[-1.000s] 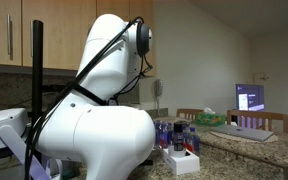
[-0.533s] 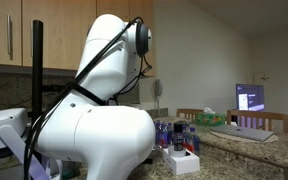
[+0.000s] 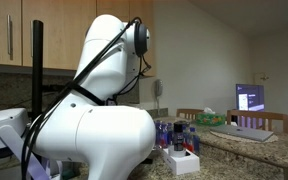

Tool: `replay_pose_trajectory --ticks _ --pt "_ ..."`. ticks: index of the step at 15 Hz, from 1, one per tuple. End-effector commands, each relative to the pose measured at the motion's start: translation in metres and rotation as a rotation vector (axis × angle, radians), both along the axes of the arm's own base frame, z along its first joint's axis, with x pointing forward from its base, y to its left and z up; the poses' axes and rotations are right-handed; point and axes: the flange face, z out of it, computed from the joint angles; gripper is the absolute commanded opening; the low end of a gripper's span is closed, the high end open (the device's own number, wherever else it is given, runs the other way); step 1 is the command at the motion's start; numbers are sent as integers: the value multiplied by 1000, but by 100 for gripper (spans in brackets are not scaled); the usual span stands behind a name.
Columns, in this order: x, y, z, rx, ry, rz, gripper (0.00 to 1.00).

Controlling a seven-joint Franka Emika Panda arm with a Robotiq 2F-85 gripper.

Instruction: Put the black bottle on the white box, place the tape over the bottle, put the black object on top of the black bottle

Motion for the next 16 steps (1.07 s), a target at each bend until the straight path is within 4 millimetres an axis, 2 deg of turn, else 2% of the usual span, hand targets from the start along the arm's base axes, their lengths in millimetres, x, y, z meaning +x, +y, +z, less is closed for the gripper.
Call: replay_pose_trajectory --ticks 1,6,11,12,13,15,16 --pt "2 -1 -3 7 -13 -26 100" --pt "17 -3 -8 7 2 -43 100" --pt "31 12 -15 21 11 -31 100" --pt "33 15 -17 26 23 -29 97" --pt "34 18 -20 24 45 -32 73" --pt "35 20 -23 16 86 -39 71" --pt "35 20 -24 8 113 -42 66"
